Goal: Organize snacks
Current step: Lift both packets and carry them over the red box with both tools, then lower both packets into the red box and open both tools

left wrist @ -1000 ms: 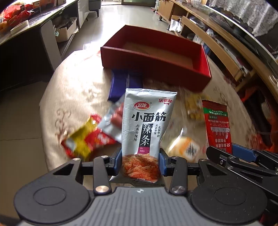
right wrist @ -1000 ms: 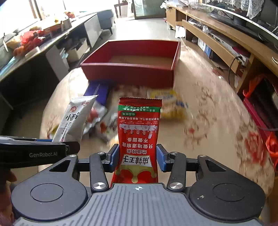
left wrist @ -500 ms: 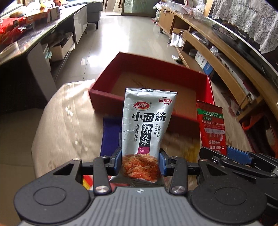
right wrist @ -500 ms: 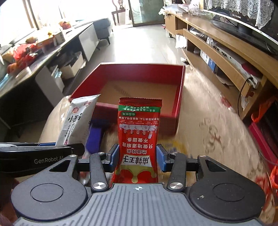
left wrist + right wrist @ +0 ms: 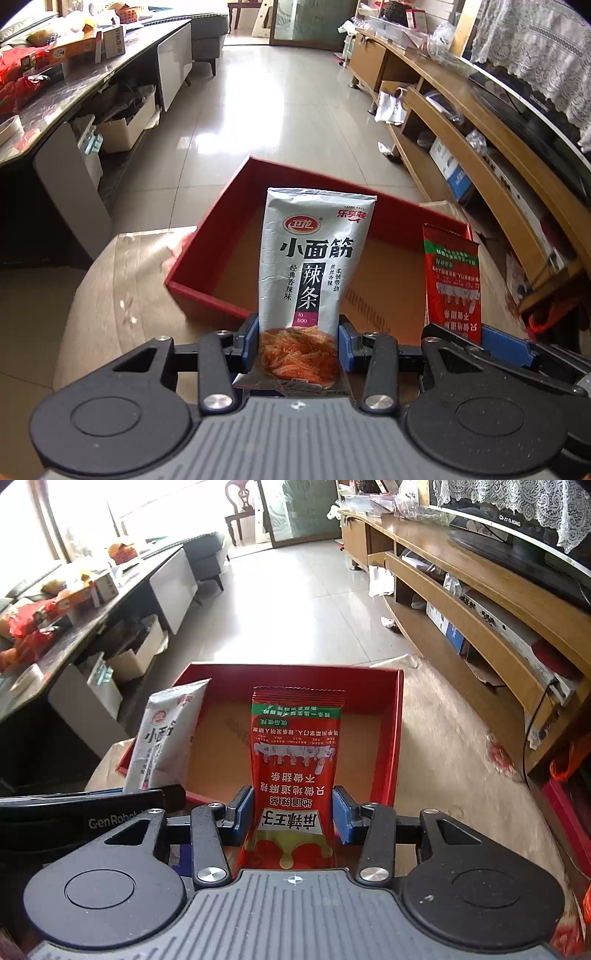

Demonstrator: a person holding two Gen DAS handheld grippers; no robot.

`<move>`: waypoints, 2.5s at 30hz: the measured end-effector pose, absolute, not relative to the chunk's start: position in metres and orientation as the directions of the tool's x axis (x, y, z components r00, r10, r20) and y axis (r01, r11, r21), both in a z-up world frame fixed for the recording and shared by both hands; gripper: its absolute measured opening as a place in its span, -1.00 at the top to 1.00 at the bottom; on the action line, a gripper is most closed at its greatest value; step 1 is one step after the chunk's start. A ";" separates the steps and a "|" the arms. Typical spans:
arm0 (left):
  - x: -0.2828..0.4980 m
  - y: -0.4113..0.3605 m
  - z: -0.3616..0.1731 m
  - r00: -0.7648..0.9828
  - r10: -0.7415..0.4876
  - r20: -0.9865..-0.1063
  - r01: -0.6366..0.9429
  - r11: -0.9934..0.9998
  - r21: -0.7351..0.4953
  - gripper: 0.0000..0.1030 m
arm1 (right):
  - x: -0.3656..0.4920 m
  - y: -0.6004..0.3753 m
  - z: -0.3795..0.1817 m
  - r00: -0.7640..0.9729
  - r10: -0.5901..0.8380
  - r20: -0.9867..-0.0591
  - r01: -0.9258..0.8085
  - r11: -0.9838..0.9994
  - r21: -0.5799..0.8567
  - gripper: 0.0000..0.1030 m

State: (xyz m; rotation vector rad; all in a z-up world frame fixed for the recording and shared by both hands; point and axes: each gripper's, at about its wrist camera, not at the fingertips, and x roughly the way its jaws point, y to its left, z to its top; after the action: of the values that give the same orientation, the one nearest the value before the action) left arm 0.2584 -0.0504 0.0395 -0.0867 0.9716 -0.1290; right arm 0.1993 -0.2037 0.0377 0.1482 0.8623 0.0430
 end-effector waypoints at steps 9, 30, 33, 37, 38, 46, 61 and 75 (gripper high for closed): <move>0.301 -0.060 0.028 0.581 -0.115 -0.806 0.062 0.993 -0.097 0.26 | 0.238 -0.205 0.028 0.645 0.076 -0.760 0.025 0.993 0.120 -0.02; 0.334 -0.064 -0.028 0.492 -0.054 -0.869 0.023 0.999 -0.049 0.25 | 0.272 -0.201 -0.016 0.574 0.068 -0.816 0.006 0.996 0.087 -0.06; 0.335 -0.068 -0.031 0.484 -0.048 -0.874 0.036 0.999 -0.035 0.25 | 0.273 -0.202 -0.016 0.579 0.064 -0.813 0.015 0.996 0.089 -0.06; 0.333 -0.072 -0.030 0.493 -0.032 -0.870 0.043 0.999 -0.012 0.24 | 0.273 -0.203 -0.014 0.592 0.061 -0.803 0.017 0.996 0.089 -0.05; 0.332 -0.071 -0.029 0.494 -0.032 -0.869 0.041 0.999 -0.013 0.24 | 0.273 -0.203 -0.013 0.596 0.059 -0.801 0.016 0.996 0.086 -0.05; 0.326 -0.065 -0.015 0.512 -0.042 -0.858 0.022 0.999 -0.036 0.21 | 0.268 -0.204 -0.003 0.618 0.051 -0.784 0.020 0.997 0.080 -0.08; 0.286 -0.053 0.020 0.558 -0.069 -0.827 0.011 0.997 -0.076 0.21 | 0.236 -0.196 0.032 0.661 0.026 -0.750 -0.005 1.000 0.030 -0.17; 0.234 -0.035 0.041 0.580 -0.112 -0.807 0.034 0.993 -0.113 0.22 | 0.192 -0.186 0.045 0.669 0.037 -0.742 -0.024 0.999 0.027 -0.17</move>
State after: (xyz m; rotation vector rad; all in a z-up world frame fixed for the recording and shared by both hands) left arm 0.2341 -0.0348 0.0406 -0.0885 0.9491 -0.0858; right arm 0.1917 -0.1855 0.0452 0.0156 0.8374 0.0345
